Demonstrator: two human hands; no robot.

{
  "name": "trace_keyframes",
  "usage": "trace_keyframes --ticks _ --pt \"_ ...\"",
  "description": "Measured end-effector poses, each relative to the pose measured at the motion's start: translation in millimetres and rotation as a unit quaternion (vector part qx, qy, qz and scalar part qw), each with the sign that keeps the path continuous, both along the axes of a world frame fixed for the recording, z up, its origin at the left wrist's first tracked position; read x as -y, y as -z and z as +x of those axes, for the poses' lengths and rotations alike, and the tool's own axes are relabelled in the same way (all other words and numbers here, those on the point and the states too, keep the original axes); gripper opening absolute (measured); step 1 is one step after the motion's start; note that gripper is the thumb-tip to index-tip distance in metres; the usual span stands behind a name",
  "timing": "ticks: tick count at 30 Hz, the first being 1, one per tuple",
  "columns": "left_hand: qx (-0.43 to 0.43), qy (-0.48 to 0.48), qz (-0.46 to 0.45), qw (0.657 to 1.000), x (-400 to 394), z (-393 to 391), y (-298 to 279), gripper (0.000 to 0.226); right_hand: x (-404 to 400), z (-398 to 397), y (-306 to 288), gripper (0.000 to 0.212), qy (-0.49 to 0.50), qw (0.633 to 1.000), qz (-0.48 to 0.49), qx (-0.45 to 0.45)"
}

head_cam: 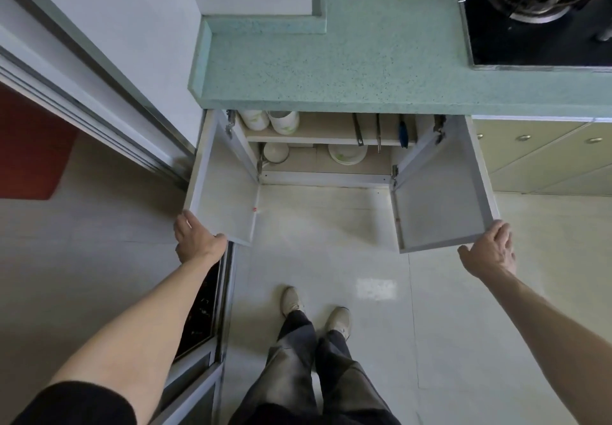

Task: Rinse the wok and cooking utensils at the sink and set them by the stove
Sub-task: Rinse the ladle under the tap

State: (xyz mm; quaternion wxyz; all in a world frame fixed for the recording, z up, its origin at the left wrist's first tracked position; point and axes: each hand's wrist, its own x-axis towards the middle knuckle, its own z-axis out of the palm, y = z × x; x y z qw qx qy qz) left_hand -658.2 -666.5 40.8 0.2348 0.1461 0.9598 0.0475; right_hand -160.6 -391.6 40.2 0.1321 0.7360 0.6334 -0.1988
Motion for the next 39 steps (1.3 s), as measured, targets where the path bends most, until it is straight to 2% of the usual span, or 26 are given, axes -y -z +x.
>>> trace_keyframes --ticks 5,9,12,15,17,19,22,25,29,32,36,39 --pt "0.007 0.033 -0.017 0.999 6.9 0.9 -5.5 0.1 -9.7 4.7 -10.9 0.108 0.016 1.0 -0.014 0.022" --pt "0.019 0.064 -0.016 0.998 8.1 6.4 -19.1 0.086 -15.2 5.1 -18.2 0.105 0.004 0.998 -0.023 0.054" --pt "-0.003 0.116 0.006 0.993 8.8 16.4 -29.0 0.07 -14.2 2.9 -17.7 0.106 0.017 0.999 -0.03 0.042" --pt "0.0 0.139 0.017 0.99 1.8 36.0 -40.6 0.066 -8.3 2.5 -16.7 0.102 0.029 0.999 -0.023 0.029" --pt "-0.015 0.158 0.038 0.987 -7.3 53.0 -50.9 0.062 -4.8 0.3 -18.9 0.096 0.016 1.0 0.004 0.006" --pt "-0.052 0.193 0.067 0.978 -18.2 71.8 -64.2 0.051 1.3 -6.8 -24.3 0.087 -0.04 0.998 0.056 -0.014" --pt "-0.125 0.284 0.108 0.945 -34.1 97.8 -70.9 0.04 16.9 -26.5 -34.3 0.072 -0.16 0.972 0.171 -0.039" --pt "-0.174 0.335 0.154 0.913 -54.4 123.2 -70.1 0.036 32.1 -49.7 -46.2 0.062 -0.22 0.944 0.235 -0.076" --pt "-0.212 0.36 0.224 0.881 -84.6 156.0 -75.7 0.034 42.8 -80.5 -64.0 0.051 -0.239 0.923 0.282 -0.111" --pt "-0.222 0.367 0.266 0.863 -107.3 169.5 -78.5 0.032 44.6 -103.3 -76.3 0.051 -0.247 0.911 0.298 -0.14" --pt "-0.198 0.356 0.294 0.864 -139.2 169.9 -73.9 0.031 37.1 -131.5 -82.5 0.046 -0.239 0.896 0.333 -0.171" --pt "-0.174 0.356 0.298 0.869 -164.1 160.8 -60.9 0.035 24.8 -154.0 -80.2 0.047 -0.216 0.903 0.327 -0.176"
